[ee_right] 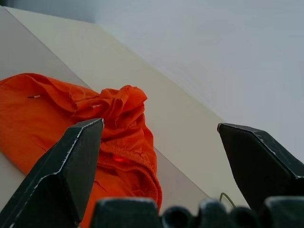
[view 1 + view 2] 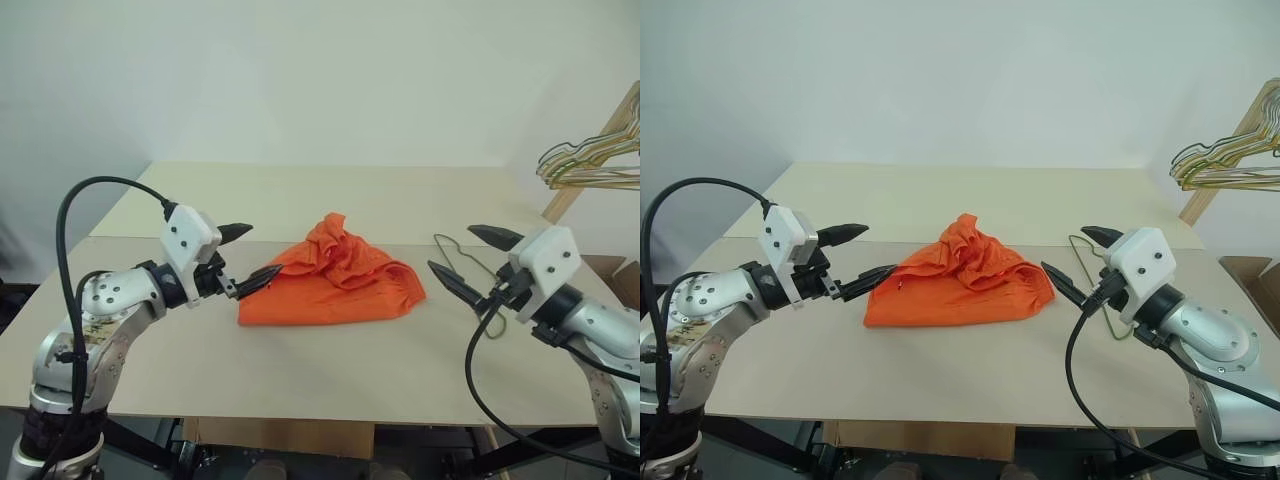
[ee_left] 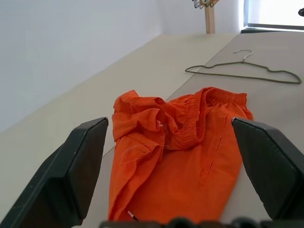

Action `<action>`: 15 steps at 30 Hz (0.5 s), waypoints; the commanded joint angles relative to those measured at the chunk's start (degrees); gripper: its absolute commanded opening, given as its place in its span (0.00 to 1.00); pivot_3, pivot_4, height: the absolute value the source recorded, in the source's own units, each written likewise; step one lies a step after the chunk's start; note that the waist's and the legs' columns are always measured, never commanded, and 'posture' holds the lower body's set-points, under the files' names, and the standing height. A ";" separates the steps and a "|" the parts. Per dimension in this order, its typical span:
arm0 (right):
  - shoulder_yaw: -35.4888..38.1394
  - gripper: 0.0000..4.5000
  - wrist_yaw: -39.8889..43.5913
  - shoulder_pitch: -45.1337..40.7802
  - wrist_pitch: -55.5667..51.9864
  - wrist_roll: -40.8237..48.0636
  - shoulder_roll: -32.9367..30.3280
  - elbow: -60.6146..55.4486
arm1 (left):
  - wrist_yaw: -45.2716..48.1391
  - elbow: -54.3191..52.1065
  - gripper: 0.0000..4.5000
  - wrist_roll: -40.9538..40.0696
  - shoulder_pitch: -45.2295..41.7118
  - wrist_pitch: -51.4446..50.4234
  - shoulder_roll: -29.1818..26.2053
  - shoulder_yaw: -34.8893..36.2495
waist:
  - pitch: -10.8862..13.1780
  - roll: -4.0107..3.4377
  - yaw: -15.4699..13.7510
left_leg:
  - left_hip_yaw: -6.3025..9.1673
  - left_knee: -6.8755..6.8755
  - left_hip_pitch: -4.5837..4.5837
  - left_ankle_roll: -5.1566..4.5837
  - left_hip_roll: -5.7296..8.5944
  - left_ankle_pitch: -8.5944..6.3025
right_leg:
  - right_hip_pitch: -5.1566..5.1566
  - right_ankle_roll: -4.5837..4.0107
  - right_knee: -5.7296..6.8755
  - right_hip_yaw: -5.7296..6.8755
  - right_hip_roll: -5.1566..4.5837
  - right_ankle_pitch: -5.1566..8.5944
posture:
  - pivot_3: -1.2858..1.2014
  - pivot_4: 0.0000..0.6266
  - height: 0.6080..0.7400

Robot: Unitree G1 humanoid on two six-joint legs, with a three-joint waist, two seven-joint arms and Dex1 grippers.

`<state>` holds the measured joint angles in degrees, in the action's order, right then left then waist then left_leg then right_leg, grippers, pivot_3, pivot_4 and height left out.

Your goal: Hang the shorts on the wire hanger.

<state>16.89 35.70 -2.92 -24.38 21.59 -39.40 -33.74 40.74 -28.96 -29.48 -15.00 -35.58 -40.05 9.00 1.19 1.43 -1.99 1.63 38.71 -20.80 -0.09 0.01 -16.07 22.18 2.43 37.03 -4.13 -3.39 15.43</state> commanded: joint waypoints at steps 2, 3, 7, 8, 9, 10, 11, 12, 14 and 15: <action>1.81 0.99 -1.09 -0.81 -0.15 0.61 -0.47 -1.74 | 0.59 -0.02 1.00 -3.79 -1.98 -0.28 0.79 1.85 | 0.00 0.00 -0.01 | 0.00 0.00 0.00 0.00 0.00 0.00 | 0.00 0.00 0.00 0.00 0.00 0.00 | 0.54 0.00 1.00; 1.74 0.99 -1.15 -0.90 -0.12 0.59 -0.48 -1.67 | 1.16 -0.07 1.00 -4.56 -2.28 -1.01 0.28 1.94 | 0.00 0.00 -0.02 | 0.00 0.01 0.00 0.00 0.00 0.00 | 0.00 0.00 0.01 0.00 0.00 0.00 | 0.54 0.00 1.00; 1.77 0.99 -1.26 -0.88 0.13 0.66 -0.61 -1.43 | 1.75 0.55 1.00 -3.16 -2.44 -1.47 -2.44 1.17 | 0.00 0.00 0.02 | 0.00 0.02 0.00 0.00 0.00 0.00 | 0.00 0.00 0.02 0.00 0.01 0.00 | 0.54 0.00 1.00; 1.78 0.99 -1.23 -0.84 0.19 0.69 -0.64 -1.40 | 2.08 0.82 1.00 -2.71 -2.53 -1.53 -3.30 0.88 | 0.00 0.00 0.07 | 0.00 0.02 0.00 0.00 0.00 0.00 | 0.00 0.00 0.02 0.00 0.01 0.00 | 0.54 0.00 1.00; 1.80 0.99 -1.00 -0.97 0.10 0.87 -0.79 -1.11 | 3.02 1.23 1.00 -1.52 -2.77 -0.96 -4.79 0.04 | 0.00 0.00 0.14 | 0.00 0.02 0.01 0.00 0.00 0.00 | 0.00 0.00 0.02 0.00 0.01 0.00 | 0.54 0.00 1.00; 1.61 0.99 -0.36 -1.23 0.35 0.80 -1.23 -0.53 | 4.73 1.92 1.00 -0.68 -3.09 -0.25 -6.56 -0.72 | 0.00 0.00 0.18 | 0.00 0.02 0.01 0.00 0.00 0.00 | 0.00 0.00 0.03 0.00 0.01 0.00 | 0.54 0.00 1.00; 1.38 0.99 0.34 -1.58 0.64 0.77 -1.66 0.04 | 7.04 2.80 1.00 -0.03 -3.29 0.99 -8.20 -1.25 | 0.00 0.00 0.22 | -0.01 0.02 0.01 0.00 0.00 0.00 | 0.00 0.00 0.04 0.00 0.01 0.00 | 0.54 0.00 1.00; 1.13 0.99 0.98 -2.04 0.89 0.82 -2.09 0.54 | 9.08 3.75 1.00 0.72 -3.30 2.72 -9.50 -1.63 | 0.01 -0.01 0.33 | -0.01 0.03 0.01 0.00 0.01 0.00 | 0.00 0.00 0.05 0.00 0.02 0.00 | 0.54 0.00 1.00; 0.76 0.99 2.18 -3.31 1.37 1.00 -2.99 1.46 | 12.00 5.41 1.00 1.56 -3.31 3.92 -11.90 -2.24 | 0.01 -0.02 0.60 | -0.05 0.03 0.04 0.00 0.01 0.00 | -0.02 0.00 0.04 0.00 0.01 0.00 | 0.54 0.00 1.00; 0.67 0.99 2.63 -4.05 1.40 1.03 -3.44 1.87 | 13.69 6.07 1.00 2.62 -2.96 4.69 -13.67 -2.92 | 0.02 -0.03 0.72 | -0.05 0.03 0.05 0.00 0.00 0.00 | -0.03 0.00 0.04 0.00 0.01 0.00 | 0.54 0.00 1.00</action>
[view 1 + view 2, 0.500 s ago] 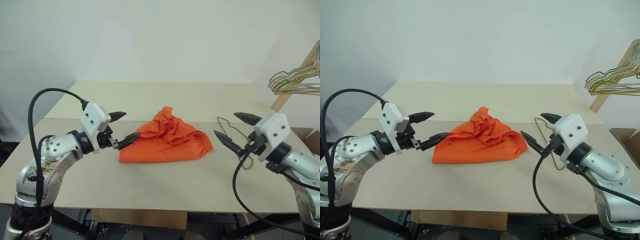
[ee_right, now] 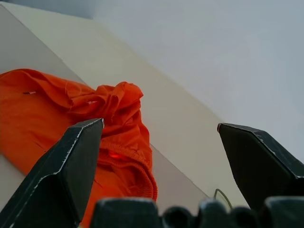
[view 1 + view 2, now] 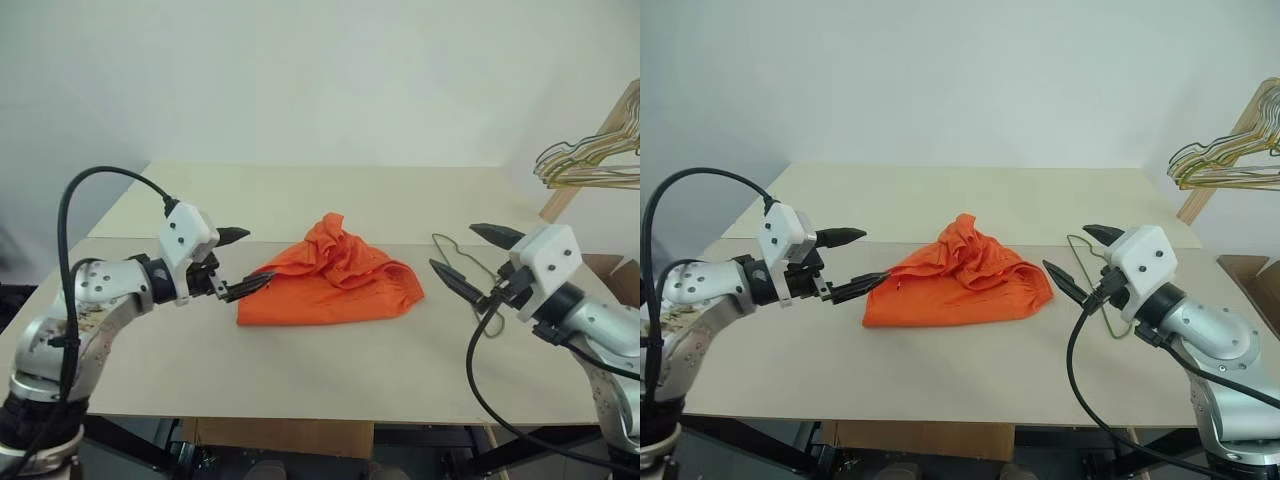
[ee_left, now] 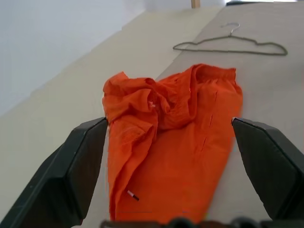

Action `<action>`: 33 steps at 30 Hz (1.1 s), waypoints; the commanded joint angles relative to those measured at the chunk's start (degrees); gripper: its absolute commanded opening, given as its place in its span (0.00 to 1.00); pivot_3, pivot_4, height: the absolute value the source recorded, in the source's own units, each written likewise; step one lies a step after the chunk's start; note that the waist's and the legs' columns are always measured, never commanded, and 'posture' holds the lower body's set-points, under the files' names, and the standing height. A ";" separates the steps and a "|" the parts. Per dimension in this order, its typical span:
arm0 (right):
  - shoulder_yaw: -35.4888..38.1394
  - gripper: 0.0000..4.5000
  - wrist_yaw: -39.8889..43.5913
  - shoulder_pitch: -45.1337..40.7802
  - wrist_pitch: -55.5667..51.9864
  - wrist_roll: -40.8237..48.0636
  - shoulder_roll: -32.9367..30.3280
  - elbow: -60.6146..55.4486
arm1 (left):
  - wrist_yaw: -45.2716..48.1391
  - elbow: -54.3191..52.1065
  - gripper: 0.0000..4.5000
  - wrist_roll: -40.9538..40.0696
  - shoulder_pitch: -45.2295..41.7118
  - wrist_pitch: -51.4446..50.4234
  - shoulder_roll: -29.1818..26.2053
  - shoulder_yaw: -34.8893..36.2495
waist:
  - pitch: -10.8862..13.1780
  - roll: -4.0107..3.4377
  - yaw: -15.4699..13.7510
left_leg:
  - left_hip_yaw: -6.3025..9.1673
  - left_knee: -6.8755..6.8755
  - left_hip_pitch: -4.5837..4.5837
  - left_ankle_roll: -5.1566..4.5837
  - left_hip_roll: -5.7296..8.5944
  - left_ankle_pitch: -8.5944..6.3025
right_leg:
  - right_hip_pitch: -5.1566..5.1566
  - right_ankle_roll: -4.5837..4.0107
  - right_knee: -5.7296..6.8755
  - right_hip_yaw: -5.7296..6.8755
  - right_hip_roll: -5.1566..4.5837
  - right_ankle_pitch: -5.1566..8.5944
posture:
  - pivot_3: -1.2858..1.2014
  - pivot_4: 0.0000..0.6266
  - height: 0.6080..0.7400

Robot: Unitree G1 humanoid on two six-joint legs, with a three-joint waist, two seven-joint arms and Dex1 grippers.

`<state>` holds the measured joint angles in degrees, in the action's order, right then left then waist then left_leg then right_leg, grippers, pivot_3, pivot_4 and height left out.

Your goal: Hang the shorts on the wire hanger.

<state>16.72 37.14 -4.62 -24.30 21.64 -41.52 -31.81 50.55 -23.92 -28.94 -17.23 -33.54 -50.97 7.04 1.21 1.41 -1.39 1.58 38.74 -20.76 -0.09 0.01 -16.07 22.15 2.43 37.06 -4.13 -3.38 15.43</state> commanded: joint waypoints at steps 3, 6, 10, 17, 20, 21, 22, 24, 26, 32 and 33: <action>1.19 0.99 2.14 -3.11 0.81 1.26 -2.15 0.02 | 9.97 2.24 1.00 7.21 2.81 6.68 -9.68 -4.13 | 0.03 -0.05 0.69 | -0.01 -0.02 -0.01 0.00 -0.02 0.00 | 0.02 -0.01 -0.01 0.00 0.03 0.01 | 0.53 0.00 1.00; 1.93 0.99 2.74 -1.56 0.16 2.30 -2.28 -1.96 | 11.72 2.02 1.00 9.56 5.64 6.07 -13.33 -6.08 | 0.08 -0.12 0.81 | -0.04 -0.06 -0.02 -0.05 -0.06 -0.03 | 0.04 -0.05 -0.02 0.00 0.03 0.07 | 0.53 0.00 1.00; 1.30 0.99 1.95 0.17 0.00 2.57 -1.76 -3.83 | 11.59 3.26 1.00 13.68 5.48 7.29 -13.01 -9.67 | 0.10 -0.15 0.57 | -0.03 -0.04 -0.07 -0.07 -0.09 -0.04 | 0.06 -0.05 -0.01 0.05 0.03 0.08 | 0.52 0.00 1.00; 0.21 0.99 1.80 0.35 -0.65 2.78 -2.27 -5.23 | 12.87 10.17 1.00 22.27 0.13 10.83 -9.32 -19.53 | 0.10 -0.14 0.83 | -0.06 0.01 -0.05 -0.07 -0.09 -0.04 | 0.03 -0.04 0.02 0.05 0.05 0.08 | 0.51 0.00 1.00; -0.61 0.99 0.95 0.38 -0.47 1.81 -1.74 -5.45 | 11.55 14.66 1.00 27.87 -3.59 11.42 -5.74 -24.29 | 0.10 -0.14 0.78 | -0.05 0.05 -0.07 -0.07 -0.08 -0.04 | 0.02 -0.04 0.04 0.07 0.06 0.07 | 0.51 0.00 1.00; -0.77 0.99 0.65 0.47 -0.50 1.66 -1.58 -5.64 | 10.67 16.16 1.00 29.67 -4.57 11.69 -4.55 -25.34 | 0.09 -0.13 0.85 | -0.05 0.06 -0.07 -0.07 -0.08 -0.04 | 0.03 -0.04 0.03 0.06 0.06 0.07 | 0.51 0.00 1.00; -0.80 0.99 0.34 0.63 -0.59 1.69 -1.45 -5.89 | 9.86 17.69 1.00 30.96 -5.63 11.66 -3.22 -26.13 | 0.09 -0.13 0.89 | -0.05 0.07 -0.08 -0.07 -0.07 -0.04 | 0.02 -0.04 0.03 0.05 0.06 0.07 | 0.51 0.00 1.00; -0.67 0.99 -0.21 1.25 -0.68 1.63 -1.26 -6.49 | 8.68 20.05 1.00 33.24 -7.46 11.12 -1.06 -27.47 | 0.10 -0.13 1.01 | -0.05 0.07 -0.11 -0.08 -0.07 -0.05 | 0.05 -0.03 0.02 0.04 0.06 0.07 | 0.51 0.00 1.00; -0.53 0.99 -0.57 1.94 -0.69 1.45 -1.08 -6.93 | 9.35 21.79 1.00 35.62 -8.68 12.58 -0.44 -29.12 | 0.10 -0.13 1.23 | -0.04 0.08 -0.16 -0.08 -0.08 -0.05 | 0.08 -0.03 0.03 0.05 0.07 0.07 | 0.50 0.00 1.00; -0.68 1.00 -1.62 2.88 -1.00 1.46 -1.01 -8.00 | 7.19 31.59 0.92 44.22 -14.50 18.14 3.96 -34.32 | 0.09 -0.14 1.41 | -0.03 0.16 -0.15 -0.10 -0.05 -0.05 | 0.02 -0.01 0.05 0.06 0.05 0.06 | 0.50 0.00 1.00; -0.73 1.00 -1.76 2.85 -1.10 1.49 -1.02 -8.11 | 7.15 33.05 0.88 45.04 -15.13 18.83 4.58 -34.69 | 0.08 -0.14 1.44 | -0.03 0.19 -0.14 -0.10 -0.04 -0.05 | 0.01 0.01 0.05 0.06 0.05 0.04 | 0.50 0.00 1.00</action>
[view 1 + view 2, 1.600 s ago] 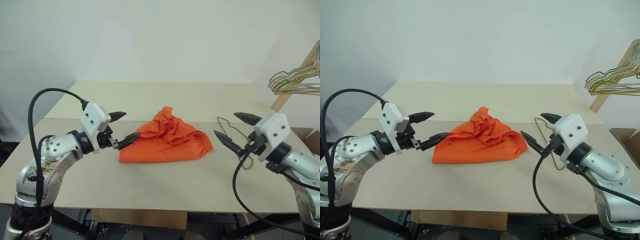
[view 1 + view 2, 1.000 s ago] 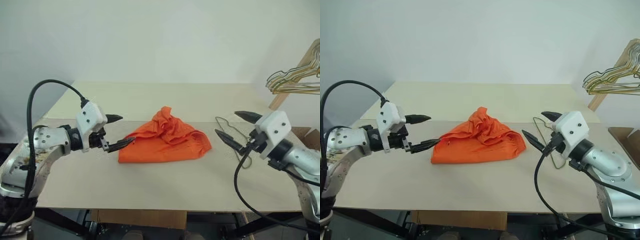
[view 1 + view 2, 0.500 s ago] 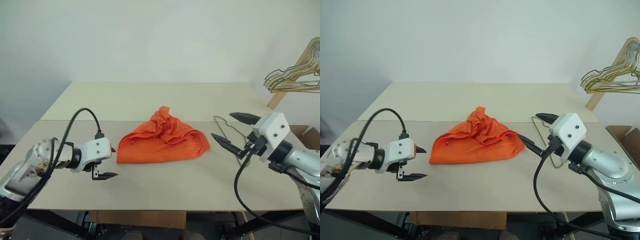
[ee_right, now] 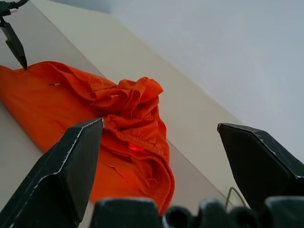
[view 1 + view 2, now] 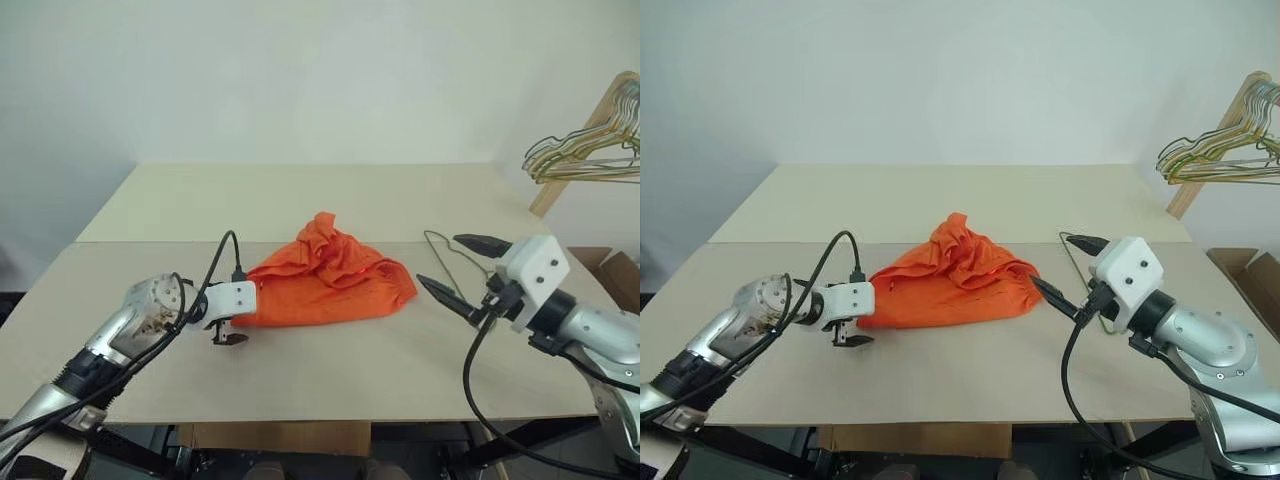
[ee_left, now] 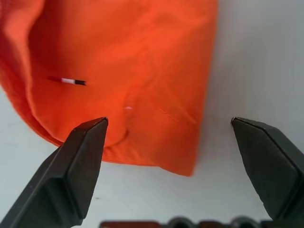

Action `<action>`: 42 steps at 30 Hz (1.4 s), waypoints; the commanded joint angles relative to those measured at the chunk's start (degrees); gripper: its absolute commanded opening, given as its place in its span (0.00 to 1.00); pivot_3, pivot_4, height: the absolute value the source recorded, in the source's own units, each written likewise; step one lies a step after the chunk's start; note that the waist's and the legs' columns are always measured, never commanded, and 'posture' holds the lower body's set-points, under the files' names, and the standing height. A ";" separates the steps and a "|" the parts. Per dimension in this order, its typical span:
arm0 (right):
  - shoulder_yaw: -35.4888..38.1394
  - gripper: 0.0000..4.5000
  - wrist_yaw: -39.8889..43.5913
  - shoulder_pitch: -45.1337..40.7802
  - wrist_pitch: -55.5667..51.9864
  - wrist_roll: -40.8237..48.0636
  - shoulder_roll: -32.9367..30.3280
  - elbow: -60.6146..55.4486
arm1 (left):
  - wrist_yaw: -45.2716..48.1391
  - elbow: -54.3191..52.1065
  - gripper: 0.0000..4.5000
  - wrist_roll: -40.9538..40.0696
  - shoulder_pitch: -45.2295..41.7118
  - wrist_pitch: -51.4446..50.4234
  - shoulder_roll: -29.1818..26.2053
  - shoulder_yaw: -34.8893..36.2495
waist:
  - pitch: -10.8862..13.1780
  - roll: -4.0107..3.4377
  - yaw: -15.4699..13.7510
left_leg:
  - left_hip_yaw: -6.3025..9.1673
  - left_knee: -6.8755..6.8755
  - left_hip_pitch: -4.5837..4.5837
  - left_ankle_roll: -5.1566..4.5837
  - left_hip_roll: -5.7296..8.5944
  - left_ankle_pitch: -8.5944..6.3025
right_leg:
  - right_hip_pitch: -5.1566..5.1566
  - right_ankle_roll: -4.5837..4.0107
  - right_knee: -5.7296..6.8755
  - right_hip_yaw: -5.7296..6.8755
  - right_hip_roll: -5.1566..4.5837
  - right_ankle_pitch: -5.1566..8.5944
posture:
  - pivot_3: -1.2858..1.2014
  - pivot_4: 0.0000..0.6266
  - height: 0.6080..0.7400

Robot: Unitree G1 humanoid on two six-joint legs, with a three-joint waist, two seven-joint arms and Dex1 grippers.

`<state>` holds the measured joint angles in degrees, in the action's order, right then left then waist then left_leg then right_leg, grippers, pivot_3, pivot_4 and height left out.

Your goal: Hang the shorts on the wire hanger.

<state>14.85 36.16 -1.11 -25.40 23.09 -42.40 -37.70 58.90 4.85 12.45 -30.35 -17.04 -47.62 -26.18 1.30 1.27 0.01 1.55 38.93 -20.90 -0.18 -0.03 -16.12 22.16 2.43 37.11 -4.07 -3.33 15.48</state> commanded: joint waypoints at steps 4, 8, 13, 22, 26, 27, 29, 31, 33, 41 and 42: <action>0.93 1.00 -1.08 -1.17 -0.68 0.54 -0.24 -3.09 | -1.51 11.30 0.61 5.00 -5.12 3.54 4.63 -1.35 | -0.04 -0.05 0.33 | -0.01 0.04 0.10 0.00 0.00 0.00 | -0.10 0.00 0.06 -0.02 0.01 0.00 | 0.49 0.00 1.00; 0.49 1.00 -1.05 -1.49 -1.32 1.00 -0.17 -3.90 | -0.92 13.81 0.32 5.14 -6.33 4.94 5.89 -0.55 | -0.05 -0.05 0.84 | 0.00 0.04 0.12 0.00 -0.01 0.00 | -0.09 0.00 0.11 -0.02 0.02 0.00 | 0.49 0.00 1.00; -2.09 1.00 2.31 -0.54 0.53 -1.80 -2.84 -2.29 | -0.06 12.54 0.01 4.30 -6.01 5.52 5.84 0.65 | -0.05 -0.05 1.04 | 0.00 0.05 0.10 0.00 -0.01 0.00 | -0.07 0.01 0.11 -0.05 0.02 -0.01 | 0.49 0.00 1.00; -21.50 1.00 10.71 -6.64 18.89 -25.77 -13.68 15.42 | 1.99 8.73 0.01 -1.93 -8.88 2.91 6.40 7.71 | -0.03 0.00 1.31 | -0.04 0.09 0.02 -0.01 -0.01 0.00 | 0.03 0.03 0.09 -0.05 0.01 -0.02 | 0.50 0.00 1.00; -27.80 1.00 9.03 -13.18 24.00 -33.51 -10.11 24.10 | 2.55 6.77 0.01 -4.31 -10.70 -0.38 6.43 10.71 | -0.03 0.00 1.58 | -0.03 0.09 0.02 0.00 -0.01 0.01 | 0.04 0.02 0.09 -0.06 0.02 -0.02 | 0.51 0.00 1.00; -28.91 1.00 8.60 -14.31 25.41 -35.01 -9.11 26.17 | 2.48 6.36 0.01 -4.81 -11.17 -1.28 6.48 11.34 | -0.03 0.00 1.61 | -0.03 0.08 0.01 0.00 -0.01 0.01 | 0.04 0.02 0.09 -0.06 0.02 -0.02 | 0.51 0.00 1.00; -31.09 1.00 7.68 -16.28 28.56 -38.15 -7.45 30.36 | 2.45 5.65 0.01 -5.50 -11.97 -2.45 6.26 12.32 | -0.03 0.00 1.56 | -0.01 0.08 -0.02 -0.01 -0.01 0.00 | 0.07 0.02 0.09 -0.05 0.02 -0.02 | 0.51 0.00 1.00; -33.33 1.00 6.62 -18.27 31.28 -41.53 -6.04 34.41 | 2.70 5.00 0.01 -6.20 -12.59 -3.59 5.86 13.19 | -0.02 0.00 1.53 | 0.00 0.08 -0.02 -0.01 -0.01 0.00 | 0.08 0.02 0.09 -0.05 0.01 -0.02 | 0.52 0.00 1.00; -35.17 1.00 5.76 -20.05 33.61 -44.56 -4.99 38.02 | 2.89 4.64 0.01 -6.60 -13.04 -3.96 5.31 13.64 | -0.02 0.01 1.38 | 0.01 0.08 -0.03 -0.01 0.01 0.00 | 0.09 0.02 0.09 -0.05 -0.01 -0.02 | 0.52 0.00 1.00; -39.98 1.00 -6.94 -28.50 36.95 -56.25 4.08 56.77 | 3.26 3.97 0.01 -8.53 -12.54 -5.29 3.24 15.92 | -0.01 0.03 1.51 | 0.04 0.08 0.08 0.04 0.01 0.03 | 0.09 -0.06 0.24 -0.07 0.00 -0.07 | 0.53 0.00 1.00; -40.39 1.00 -7.82 -29.09 37.81 -56.99 4.67 58.43 | 3.25 3.92 0.01 -8.70 -12.33 -5.31 3.04 15.86 | -0.01 0.03 1.54 | 0.04 0.08 0.09 0.04 0.02 0.03 | 0.09 -0.06 0.28 -0.08 0.00 -0.07 | 0.53 0.00 1.00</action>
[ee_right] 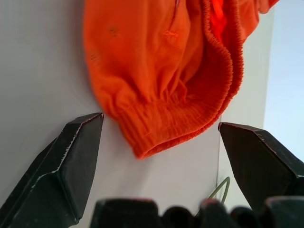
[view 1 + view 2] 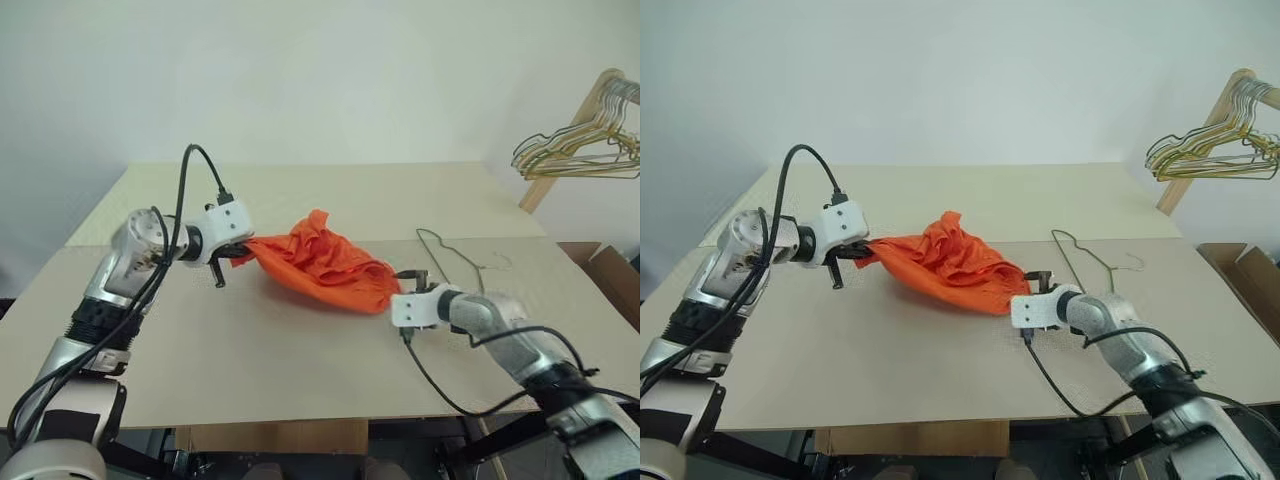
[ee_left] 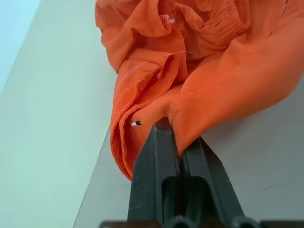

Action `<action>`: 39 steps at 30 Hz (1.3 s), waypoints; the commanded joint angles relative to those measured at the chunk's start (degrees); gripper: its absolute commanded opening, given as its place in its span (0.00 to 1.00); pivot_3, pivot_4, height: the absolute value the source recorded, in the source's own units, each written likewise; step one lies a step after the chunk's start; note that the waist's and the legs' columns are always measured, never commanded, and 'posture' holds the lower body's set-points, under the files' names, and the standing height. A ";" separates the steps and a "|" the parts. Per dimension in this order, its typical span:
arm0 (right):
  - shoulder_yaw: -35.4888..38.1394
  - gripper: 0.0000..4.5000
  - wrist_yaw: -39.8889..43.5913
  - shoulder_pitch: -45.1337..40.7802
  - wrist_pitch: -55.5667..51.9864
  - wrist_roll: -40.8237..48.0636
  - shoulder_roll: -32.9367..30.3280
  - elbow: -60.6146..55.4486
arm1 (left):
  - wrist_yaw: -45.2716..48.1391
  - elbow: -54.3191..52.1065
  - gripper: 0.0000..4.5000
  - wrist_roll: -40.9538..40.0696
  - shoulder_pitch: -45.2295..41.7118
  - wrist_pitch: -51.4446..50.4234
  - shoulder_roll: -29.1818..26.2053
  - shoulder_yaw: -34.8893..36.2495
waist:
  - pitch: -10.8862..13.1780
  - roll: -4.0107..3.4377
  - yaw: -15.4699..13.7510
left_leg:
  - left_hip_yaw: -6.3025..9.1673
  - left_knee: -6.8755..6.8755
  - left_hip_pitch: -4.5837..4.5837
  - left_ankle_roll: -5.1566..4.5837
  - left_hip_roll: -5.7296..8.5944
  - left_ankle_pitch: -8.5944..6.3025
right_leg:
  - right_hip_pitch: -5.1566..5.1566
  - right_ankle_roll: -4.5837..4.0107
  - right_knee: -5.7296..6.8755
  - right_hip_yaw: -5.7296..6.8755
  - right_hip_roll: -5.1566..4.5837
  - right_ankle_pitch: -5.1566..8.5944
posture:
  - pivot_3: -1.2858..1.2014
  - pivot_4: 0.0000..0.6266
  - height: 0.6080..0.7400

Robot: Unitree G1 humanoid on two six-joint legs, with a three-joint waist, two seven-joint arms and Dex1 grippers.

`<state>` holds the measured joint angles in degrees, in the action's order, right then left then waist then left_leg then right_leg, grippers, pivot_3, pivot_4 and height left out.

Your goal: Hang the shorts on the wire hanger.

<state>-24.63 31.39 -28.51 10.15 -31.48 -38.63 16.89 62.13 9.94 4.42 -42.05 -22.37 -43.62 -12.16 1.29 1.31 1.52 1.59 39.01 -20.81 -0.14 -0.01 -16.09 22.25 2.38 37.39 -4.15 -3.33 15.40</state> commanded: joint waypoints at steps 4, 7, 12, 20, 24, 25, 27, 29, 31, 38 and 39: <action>-2.00 0.81 -5.10 -2.69 5.32 -3.75 2.09 8.46 | -0.57 -1.38 0.00 -0.86 -0.10 -0.79 -1.13 1.78 | -0.03 0.05 0.32 | 0.00 0.03 0.11 0.03 0.03 0.02 | -0.06 0.00 0.14 -0.05 -0.01 0.00 | 0.53 0.00 1.00; -1.63 0.59 -5.90 -2.76 6.69 -3.79 2.34 9.14 | -0.52 -1.68 0.00 -0.94 0.85 -0.95 -1.62 1.78 | -0.03 0.05 0.76 | 0.00 0.03 0.22 0.03 0.04 0.02 | -0.12 0.00 0.20 -0.09 0.00 0.01 | 0.53 0.00 1.00; -2.02 0.22 -5.37 -2.20 10.22 -3.75 1.73 9.28 | -0.66 -2.22 0.00 -1.04 2.63 -1.00 -1.87 1.72 | -0.03 0.05 0.98 | 0.03 0.02 0.21 0.03 0.03 0.02 | -0.08 -0.01 0.24 -0.11 0.00 0.01 | 0.53 0.00 1.00; -0.91 0.00 -4.10 -2.16 12.64 -3.23 0.69 8.25 | -0.90 -3.50 0.00 -1.09 5.34 -0.51 -2.39 2.03 | -0.03 0.04 0.98 | 0.09 0.02 0.22 0.03 0.04 0.02 | -0.07 -0.01 0.25 -0.13 0.00 0.02 | 0.53 0.00 1.00; 2.56 0.00 -0.08 0.27 13.85 1.30 -3.68 1.28 | 1.26 -6.82 0.00 -2.45 8.74 0.73 -4.48 2.73 | -0.02 0.03 0.91 | 0.16 0.00 0.18 0.03 0.04 0.02 | -0.04 0.00 0.23 -0.15 -0.02 0.02 | 0.52 0.00 1.00; 3.67 0.00 1.92 1.39 14.73 3.40 -5.83 -1.45 | 2.67 -8.19 0.00 -3.30 10.10 1.37 -5.73 3.08 | -0.01 0.03 0.89 | 0.21 0.00 0.16 0.02 0.04 0.02 | -0.01 0.01 0.23 -0.15 -0.03 0.03 | 0.52 0.00 1.00; 6.54 0.00 7.86 4.74 15.40 10.18 -10.86 -8.36 | 6.65 -11.33 0.00 -5.80 13.47 2.70 -9.11 4.23 | 0.02 -0.02 0.85 | 0.33 0.00 0.07 0.02 0.04 0.01 | 0.05 0.02 0.20 -0.14 -0.06 0.03 | 0.52 0.00 1.00; 9.63 0.00 15.22 9.43 17.24 20.86 -17.46 -16.17 | 10.46 -15.78 0.00 -9.16 18.45 3.66 -12.94 6.82 | 0.06 -0.05 0.82 | 0.40 -0.01 0.07 0.01 0.03 0.01 | 0.04 0.04 0.19 -0.15 -0.08 0.05 | 0.52 0.00 1.00; 11.65 0.00 19.43 12.53 17.10 27.18 -21.17 -20.95 | 11.75 -18.65 0.00 -11.37 21.52 3.41 -14.99 8.63 | 0.08 -0.07 0.75 | 0.42 -0.04 0.09 -0.06 -0.01 -0.03 | 0.01 0.04 0.15 -0.15 -0.10 0.10 | 0.52 0.00 1.00; 17.07 0.00 26.38 15.36 10.62 39.77 -24.54 -29.74 | 10.97 -26.04 0.00 -15.53 30.26 1.22 -17.84 14.02 | 0.17 -0.08 0.84 | 0.02 -0.07 0.85 -0.07 -0.23 -0.05 | -0.69 0.06 0.20 -0.15 0.00 0.28 | 0.52 0.00 1.00; 16.63 0.00 25.77 12.33 9.58 39.76 -22.18 -28.39 | 9.27 -24.63 0.00 -14.15 28.48 2.09 -16.69 12.87 | 0.19 -0.06 0.91 | -0.06 -0.06 0.92 -0.07 -0.26 -0.05 | -0.78 0.09 0.19 -0.14 0.03 0.29 | 0.52 0.00 1.00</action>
<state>-10.12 57.79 -11.60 22.03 5.66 -63.22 -11.03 74.05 -14.87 -10.75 -10.80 -21.15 -61.04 0.32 1.48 1.24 2.43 1.49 38.94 -19.76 -0.22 -0.30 -16.13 21.36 2.58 37.55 -4.29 -3.23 15.77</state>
